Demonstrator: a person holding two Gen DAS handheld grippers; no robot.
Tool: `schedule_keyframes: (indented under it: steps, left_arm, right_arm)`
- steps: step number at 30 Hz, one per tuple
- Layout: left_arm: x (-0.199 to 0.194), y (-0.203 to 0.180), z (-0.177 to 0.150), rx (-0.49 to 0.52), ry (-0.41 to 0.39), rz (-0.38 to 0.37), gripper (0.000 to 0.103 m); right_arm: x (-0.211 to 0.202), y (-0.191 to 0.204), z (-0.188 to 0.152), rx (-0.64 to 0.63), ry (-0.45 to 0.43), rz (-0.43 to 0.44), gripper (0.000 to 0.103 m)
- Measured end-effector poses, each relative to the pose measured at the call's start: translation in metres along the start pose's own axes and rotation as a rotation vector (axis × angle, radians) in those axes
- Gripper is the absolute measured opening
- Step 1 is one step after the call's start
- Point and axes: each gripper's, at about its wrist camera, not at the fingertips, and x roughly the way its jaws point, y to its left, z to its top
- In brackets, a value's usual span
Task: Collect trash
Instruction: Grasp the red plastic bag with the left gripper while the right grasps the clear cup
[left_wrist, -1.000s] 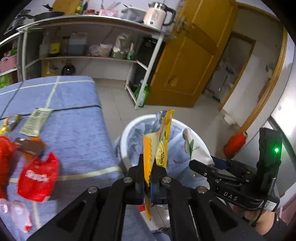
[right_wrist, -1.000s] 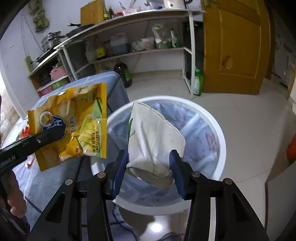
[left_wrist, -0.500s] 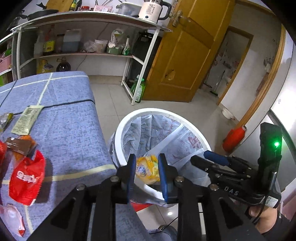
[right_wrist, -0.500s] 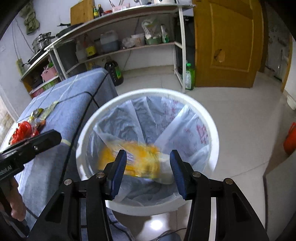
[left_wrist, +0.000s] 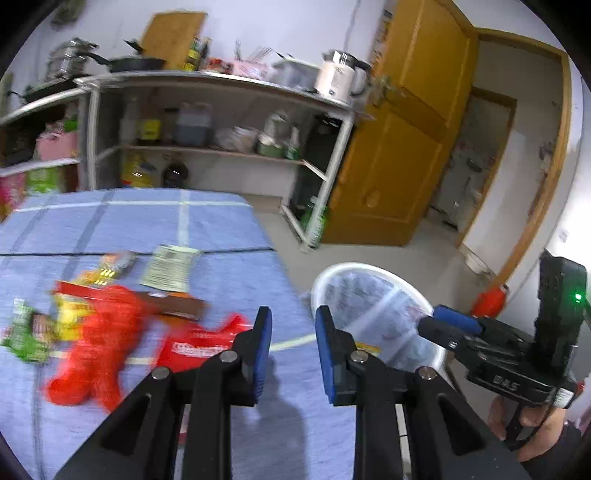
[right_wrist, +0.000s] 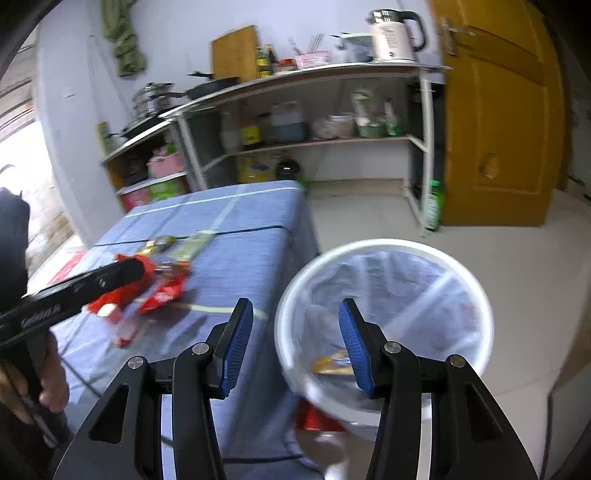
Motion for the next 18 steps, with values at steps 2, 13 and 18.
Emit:
schedule_keyframes:
  steps: [2, 13, 18]
  left_arm:
    - [-0.014, 0.019, 0.000, -0.005, -0.024, 0.045, 0.037]
    - [-0.025, 0.107, -0.016, -0.053, 0.003, 0.204, 0.048]
    - [-0.008, 0.123, -0.029, -0.056, 0.062, 0.205, 0.048]
  right_arm:
    - [0.003, 0.017, 0.001, -0.025, 0.004, 0.039, 0.050]
    - [0.038, 0.092, 0.004, -0.143, 0.050, 0.190, 0.050]
    - [0.048, 0.108, 0.002, -0.163, 0.068, 0.214, 0.050]
